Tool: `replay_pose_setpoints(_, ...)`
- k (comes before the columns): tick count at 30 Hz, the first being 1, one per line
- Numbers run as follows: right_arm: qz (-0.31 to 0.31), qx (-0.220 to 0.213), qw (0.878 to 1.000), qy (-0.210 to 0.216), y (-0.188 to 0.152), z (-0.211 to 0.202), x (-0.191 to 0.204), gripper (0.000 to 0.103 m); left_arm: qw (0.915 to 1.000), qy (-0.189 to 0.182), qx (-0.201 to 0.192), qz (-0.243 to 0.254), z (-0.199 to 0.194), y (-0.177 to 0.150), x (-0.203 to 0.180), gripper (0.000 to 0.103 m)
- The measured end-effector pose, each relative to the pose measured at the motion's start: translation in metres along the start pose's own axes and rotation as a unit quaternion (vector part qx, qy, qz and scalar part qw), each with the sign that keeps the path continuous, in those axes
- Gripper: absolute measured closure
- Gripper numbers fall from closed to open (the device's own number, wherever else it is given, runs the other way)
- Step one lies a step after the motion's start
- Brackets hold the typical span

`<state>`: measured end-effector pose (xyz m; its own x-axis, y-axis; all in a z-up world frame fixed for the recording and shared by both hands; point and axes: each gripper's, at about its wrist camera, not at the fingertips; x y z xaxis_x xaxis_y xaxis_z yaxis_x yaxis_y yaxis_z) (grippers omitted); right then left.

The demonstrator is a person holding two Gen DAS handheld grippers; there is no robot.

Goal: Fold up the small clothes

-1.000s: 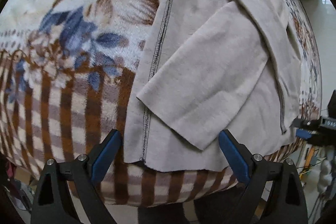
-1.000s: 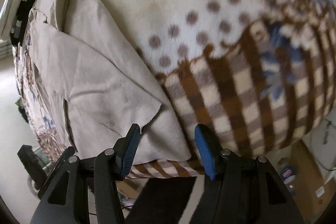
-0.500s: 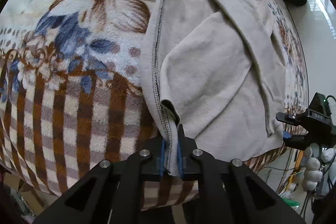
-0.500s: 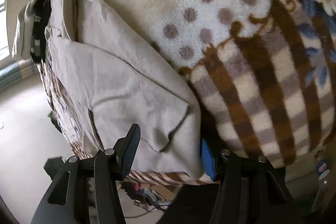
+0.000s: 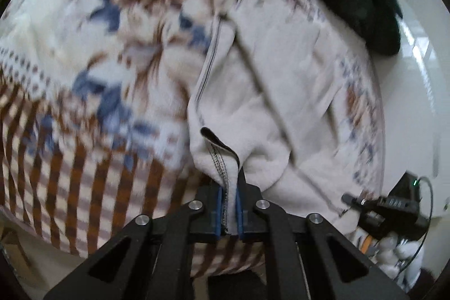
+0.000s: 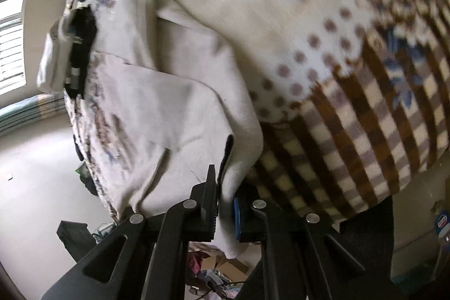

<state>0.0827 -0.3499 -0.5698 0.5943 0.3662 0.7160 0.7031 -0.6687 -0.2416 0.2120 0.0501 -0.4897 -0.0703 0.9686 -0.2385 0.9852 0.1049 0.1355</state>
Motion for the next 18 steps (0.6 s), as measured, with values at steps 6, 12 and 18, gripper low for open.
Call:
replay_pose_setpoints(6,-0.016,-0.023,0.999,0.017,0.052,0.004,0.059,0.094,0.9991,-0.027,-0.020,-0.025,0.000,0.079,-0.019,0.098)
replay_pose_setpoints(12,0.007,-0.045,0.998,0.054,0.144,0.040,0.085,0.092,0.9984,-0.034,0.006,-0.045,0.059,0.173,-0.041,0.093)
replay_pose_setpoints(18,0.022,-0.063,0.992,0.105,0.190,0.041,0.090,0.051,0.9908,-0.069,0.002,-0.117,0.068,0.215,-0.018,0.079)
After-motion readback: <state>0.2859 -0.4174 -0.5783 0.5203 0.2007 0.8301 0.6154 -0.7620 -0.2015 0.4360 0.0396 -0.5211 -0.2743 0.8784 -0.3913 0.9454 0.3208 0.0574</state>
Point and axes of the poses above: each gripper's, at about its wrist camera, not at the fingertips, and z roughly the way its jaws point, x to its left, y to its top, and after that the axes turned 13 degrees about y, right-handed
